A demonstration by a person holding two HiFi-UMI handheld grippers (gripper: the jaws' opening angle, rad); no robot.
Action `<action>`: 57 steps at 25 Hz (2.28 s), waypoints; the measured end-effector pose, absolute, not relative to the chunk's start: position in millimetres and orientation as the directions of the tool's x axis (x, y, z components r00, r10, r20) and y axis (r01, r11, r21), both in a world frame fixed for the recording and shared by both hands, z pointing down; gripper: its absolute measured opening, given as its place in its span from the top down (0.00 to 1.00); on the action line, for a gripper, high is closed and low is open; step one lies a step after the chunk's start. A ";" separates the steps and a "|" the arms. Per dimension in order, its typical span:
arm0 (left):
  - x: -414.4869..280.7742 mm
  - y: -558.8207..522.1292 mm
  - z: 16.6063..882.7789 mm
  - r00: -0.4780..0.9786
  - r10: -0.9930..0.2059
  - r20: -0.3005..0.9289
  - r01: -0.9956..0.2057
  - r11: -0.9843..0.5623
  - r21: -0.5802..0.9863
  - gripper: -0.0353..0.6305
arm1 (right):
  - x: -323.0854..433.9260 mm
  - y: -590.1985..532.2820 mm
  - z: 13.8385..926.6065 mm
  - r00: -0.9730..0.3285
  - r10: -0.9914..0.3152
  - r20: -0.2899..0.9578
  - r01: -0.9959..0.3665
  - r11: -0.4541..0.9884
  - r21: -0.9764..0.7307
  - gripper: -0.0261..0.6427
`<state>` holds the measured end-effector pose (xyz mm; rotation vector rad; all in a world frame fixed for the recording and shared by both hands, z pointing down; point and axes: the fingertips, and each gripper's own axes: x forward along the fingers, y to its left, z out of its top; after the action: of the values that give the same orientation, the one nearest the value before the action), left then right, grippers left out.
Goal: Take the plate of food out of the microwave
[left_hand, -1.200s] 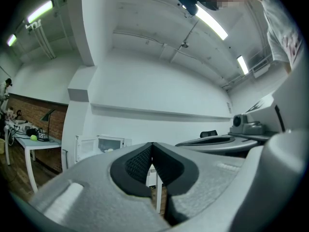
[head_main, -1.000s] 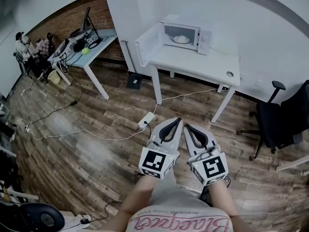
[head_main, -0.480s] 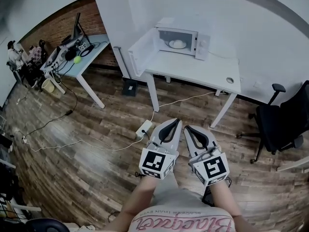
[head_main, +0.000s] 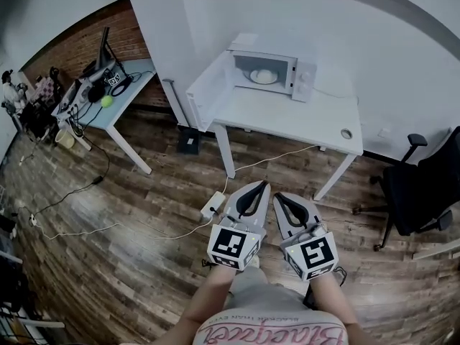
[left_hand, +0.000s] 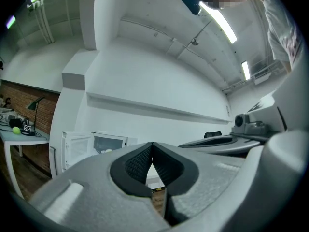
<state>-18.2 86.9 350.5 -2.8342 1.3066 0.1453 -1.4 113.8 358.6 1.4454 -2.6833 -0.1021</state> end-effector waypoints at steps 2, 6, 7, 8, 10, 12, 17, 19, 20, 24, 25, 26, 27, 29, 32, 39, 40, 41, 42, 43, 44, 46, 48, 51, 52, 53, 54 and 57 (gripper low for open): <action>-20.7 71.0 348.8 0.650 -0.754 -0.095 -0.756 -0.655 0.023 0.94 | -4.2 99.0 359.2 -0.542 -0.839 0.051 -0.832 0.545 0.102 0.94; -25.7 44.4 349.8 0.655 -0.749 -0.100 -0.750 -0.660 0.030 0.94 | -7.1 73.5 359.4 -0.530 -0.847 0.050 -0.840 0.532 0.107 0.94; -26.6 38.2 350.4 0.657 -0.747 -0.102 -0.748 -0.663 0.032 0.94 | -7.8 67.0 359.7 -0.527 -0.848 0.051 -0.841 0.529 0.109 0.94; -27.3 31.9 350.8 0.660 -0.744 -0.104 -0.746 -0.665 0.034 0.94 | -8.7 60.5 359.9 -0.525 -0.850 0.052 -0.842 0.527 0.112 0.94; -28.8 18.8 350.4 0.665 -0.740 -0.107 -0.741 -0.671 0.036 0.94 | -10.6 47.2 359.5 -0.518 -0.854 0.053 -0.846 0.521 0.113 0.94; -30.0 7.0 349.1 0.670 -0.734 -0.109 -0.735 -0.677 0.038 0.94 | -12.6 34.9 358.6 -0.512 -0.857 0.052 -0.850 0.514 0.113 0.94; -32.4 -13.2 349.9 0.684 -0.722 -0.107 -0.723 -0.690 0.033 0.94 | -18.7 14.1 359.9 -0.502 -0.863 0.049 -0.857 0.504 0.105 0.94; -32.2 -18.4 350.4 0.689 -0.717 -0.107 -0.719 -0.695 0.031 0.94 | -19.3 8.9 359.9 -0.496 -0.867 0.047 -0.861 0.498 0.104 0.94; -32.0 -19.8 350.8 0.693 -0.713 -0.106 -0.715 -0.699 0.029 0.94 | -19.2 7.0 360.4 -0.492 -0.869 0.047 -0.863 0.494 0.103 0.94; -31.8 -23.7 352.5 0.703 -0.702 -0.109 -0.704 -0.710 0.028 0.94 | -16.3 0.7 363.5 -0.478 -0.877 0.048 -0.873 0.481 0.087 0.94; -33.1 -25.4 352.0 0.699 -0.705 -0.118 -0.707 -0.707 0.036 0.94 | -14.5 -1.4 364.4 -0.471 -0.881 0.054 -0.877 0.474 0.080 0.94; -35.1 -27.2 351.2 0.693 -0.710 -0.128 -0.711 -0.702 0.048 0.94 | -12.7 -3.6 365.6 -0.462 -0.885 0.061 -0.882 0.466 0.073 0.94; -37.1 -28.8 350.7 0.686 -0.714 -0.138 -0.714 -0.698 0.058 0.94 | -10.9 -5.5 366.7 -0.455 -0.888 0.067 -0.886 0.459 0.066 0.94; -39.7 -31.0 350.0 0.677 -0.720 -0.155 -0.720 -0.691 0.063 0.94 | -7.9 -8.2 368.4 -0.449 -0.891 0.070 -0.890 0.453 0.053 0.94; -39.0 -33.3 348.9 0.681 -0.712 -0.172 -0.716 -0.696 0.044 0.94 | -6.3 -13.3 369.3 -0.456 -0.888 0.058 -0.888 0.458 0.034 0.94; -30.3 -55.1 366.5 0.714 -0.698 -0.059 -0.691 -0.715 0.101 0.94 | -2.0 -29.8 369.1 -0.486 -0.873 0.040 -0.873 0.484 -0.053 0.94; -28.9 -58.1 367.7 0.723 -0.689 -0.053 -0.680 -0.723 0.122 0.94 | -0.6 -33.0 369.8 -0.490 -0.871 0.043 -0.871 0.487 -0.055 0.94; -27.4 -61.4 369.2 0.731 -0.681 -0.045 -0.670 -0.729 0.140 0.94 | 0.9 -36.6 370.3 -0.493 -0.869 0.046 -0.870 0.490 -0.052 0.94; -26.0 -64.8 370.8 0.737 -0.675 -0.034 -0.663 -0.732 0.156 0.94 | 2.3 -40.5 370.7 -0.495 -0.868 0.049 -0.869 0.493 -0.047 0.94; -24.9 -68.3 372.3 0.741 -0.671 -0.022 -0.659 -0.733 0.168 0.94 | 3.7 -44.8 370.9 -0.496 -0.867 0.052 -0.868 0.494 -0.041 0.94; -24.2 -71.8 373.3 0.744 -0.669 -0.012 -0.656 -0.733 0.179 0.94 | 4.9 -49.2 370.9 -0.498 -0.866 0.054 -0.867 0.497 -0.036 0.94; -23.5 -80.2 373.8 0.740 -0.673 -0.006 -0.660 -0.727 0.191 0.94 | 7.1 -58.7 370.4 -0.507 -0.860 0.056 -0.862 0.506 -0.029 0.94; -23.1 -91.7 374.3 0.722 -0.691 -0.002 -0.679 -0.710 0.187 0.94 | 9.8 -69.7 369.8 -0.520 -0.852 0.059 -0.854 0.519 -0.032 0.94; -20.3 -108.1 373.7 0.702 -0.712 -0.004 -0.702 -0.693 0.163 0.94 | 15.6 -87.3 368.6 -0.528 -0.847 0.057 -0.849 0.527 -0.037 0.94; -18.7 -113.3 372.9 0.699 -0.715 -0.010 -0.705 -0.692 0.152 0.94 | 17.7 -93.6 367.8 -0.528 -0.847 0.053 -0.849 0.527 -0.029 0.94; -16.3 -118.8 372.4 0.700 -0.714 -0.015 -0.705 -0.695 0.144 0.94 | 19.6 -100.3 367.2 -0.531 -0.846 0.049 -0.848 0.530 -0.017 0.94; -13.0 -124.8 372.7 0.706 -0.708 -0.018 -0.700 -0.701 0.141 0.94 | 21.5 -107.4 367.1 -0.534 -0.844 0.046 -0.845 0.534 -0.009 0.94; -1.9 -144.3 375.3 0.715 -0.699 -0.013 -0.692 -0.710 0.128 0.94 | 31.9 -131.0 369.7 -0.521 -0.852 0.049 -0.853 0.522 -0.011 0.94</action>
<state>-1.9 -144.3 375.3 -3.0143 1.2268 0.0992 31.9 -131.0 369.7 1.5174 -2.7071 0.0516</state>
